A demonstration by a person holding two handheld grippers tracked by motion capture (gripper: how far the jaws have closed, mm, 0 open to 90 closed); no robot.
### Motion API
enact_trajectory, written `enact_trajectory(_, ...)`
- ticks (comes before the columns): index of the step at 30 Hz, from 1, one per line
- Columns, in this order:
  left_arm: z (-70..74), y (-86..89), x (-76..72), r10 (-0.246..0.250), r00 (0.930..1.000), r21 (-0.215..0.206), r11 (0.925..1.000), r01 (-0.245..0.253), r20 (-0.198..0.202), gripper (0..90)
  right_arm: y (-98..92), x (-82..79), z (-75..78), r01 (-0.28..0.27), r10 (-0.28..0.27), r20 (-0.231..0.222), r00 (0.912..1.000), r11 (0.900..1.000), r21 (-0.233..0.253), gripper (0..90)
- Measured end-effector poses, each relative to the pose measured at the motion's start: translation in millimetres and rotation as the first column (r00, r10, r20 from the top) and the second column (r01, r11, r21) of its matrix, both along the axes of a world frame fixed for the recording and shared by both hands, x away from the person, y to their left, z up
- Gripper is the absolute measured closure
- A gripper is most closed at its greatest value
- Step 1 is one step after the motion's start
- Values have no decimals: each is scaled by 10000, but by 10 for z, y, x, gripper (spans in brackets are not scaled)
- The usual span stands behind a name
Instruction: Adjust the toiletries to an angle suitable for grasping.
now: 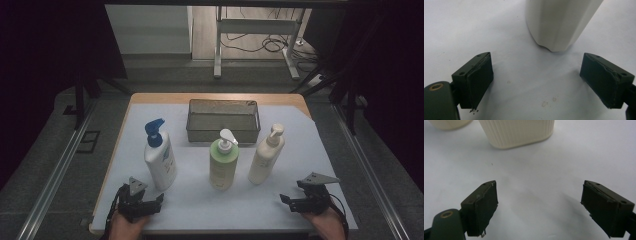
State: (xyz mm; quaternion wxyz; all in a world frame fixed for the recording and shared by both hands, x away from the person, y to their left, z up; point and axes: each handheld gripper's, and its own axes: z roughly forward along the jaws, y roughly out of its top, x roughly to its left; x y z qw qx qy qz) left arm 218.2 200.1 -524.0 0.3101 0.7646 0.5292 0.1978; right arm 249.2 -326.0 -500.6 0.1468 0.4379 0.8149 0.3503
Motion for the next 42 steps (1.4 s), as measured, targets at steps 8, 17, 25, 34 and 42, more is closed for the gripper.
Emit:
enact_trajectory(8,0,-1,0,5,10000,-2,10000,-5,0,112,8,85,154,178,-190,268,9995,9990,421,356)
enact_trajectory(17,0,0,0,3,10000,-2,10000,-3,0,112,34,243,182,30,-33,58,10000,9984,558,653)
enact_trajectory(25,0,0,0,4,10000,-3,10000,-4,0,113,99,389,213,-244,225,257,9994,9970,738,894)
enact_trajectory(34,0,0,0,2,10000,-4,10000,-2,0,112,168,537,231,-90,70,304,9995,9978,658,897)
enact_trajectory(42,0,0,0,2,10000,-1,10000,-2,1,113,197,639,202,-175,161,176,9997,9963,846,896)
